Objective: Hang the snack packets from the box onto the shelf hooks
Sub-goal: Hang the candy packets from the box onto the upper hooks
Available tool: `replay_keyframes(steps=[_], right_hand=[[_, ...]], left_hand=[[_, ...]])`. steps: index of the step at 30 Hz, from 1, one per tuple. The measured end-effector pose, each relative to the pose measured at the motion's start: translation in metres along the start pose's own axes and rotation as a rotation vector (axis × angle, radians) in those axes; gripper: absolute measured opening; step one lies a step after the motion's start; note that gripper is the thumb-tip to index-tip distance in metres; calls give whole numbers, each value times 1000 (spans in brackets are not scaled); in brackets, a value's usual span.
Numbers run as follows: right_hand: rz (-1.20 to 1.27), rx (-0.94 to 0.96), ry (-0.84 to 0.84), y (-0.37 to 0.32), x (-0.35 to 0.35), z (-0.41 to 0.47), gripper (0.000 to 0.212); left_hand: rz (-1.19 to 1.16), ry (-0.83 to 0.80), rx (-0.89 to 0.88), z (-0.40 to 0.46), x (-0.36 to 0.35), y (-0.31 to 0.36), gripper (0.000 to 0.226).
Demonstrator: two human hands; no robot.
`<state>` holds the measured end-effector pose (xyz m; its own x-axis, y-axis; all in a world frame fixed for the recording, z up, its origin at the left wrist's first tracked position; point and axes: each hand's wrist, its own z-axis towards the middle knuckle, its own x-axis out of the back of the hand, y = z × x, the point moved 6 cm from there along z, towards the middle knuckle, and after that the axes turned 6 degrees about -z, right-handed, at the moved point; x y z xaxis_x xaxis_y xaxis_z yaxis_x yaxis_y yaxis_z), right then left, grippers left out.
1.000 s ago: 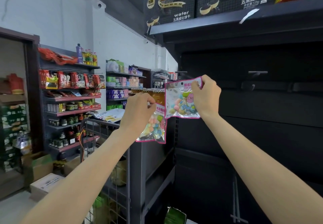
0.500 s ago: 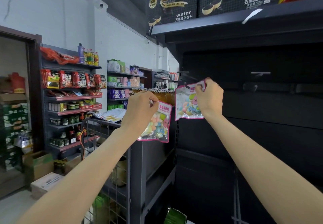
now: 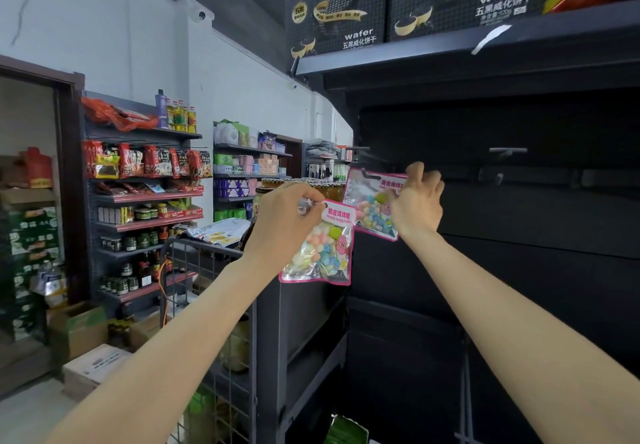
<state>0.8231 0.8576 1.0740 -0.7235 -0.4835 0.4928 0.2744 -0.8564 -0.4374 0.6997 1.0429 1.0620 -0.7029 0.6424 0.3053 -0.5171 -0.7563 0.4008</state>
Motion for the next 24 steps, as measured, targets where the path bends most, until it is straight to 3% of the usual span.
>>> replay_keyframes(steps=[2,4,9,11,15,24], right_hand=[[123,81,126,-6,13,-13,45],[327,180,146,-13,25,-28,36],[941,169,-352,-27,26,-53,27],[959,214,-386,-29,28,-54,31],[914,185,-288,-24,28,-44,24],[755,114,-121,-29,29,-39,36]], left_hand=[[-45,9,21,1,1,1,8],[-111,2,52,3,0,3,10],[-320,-88,119,6,-17,8,26],[-349,-86,120,9,-21,10,30],[-323,-88,113,19,-31,11,32],[-234,-78,163,37,-47,9,37]])
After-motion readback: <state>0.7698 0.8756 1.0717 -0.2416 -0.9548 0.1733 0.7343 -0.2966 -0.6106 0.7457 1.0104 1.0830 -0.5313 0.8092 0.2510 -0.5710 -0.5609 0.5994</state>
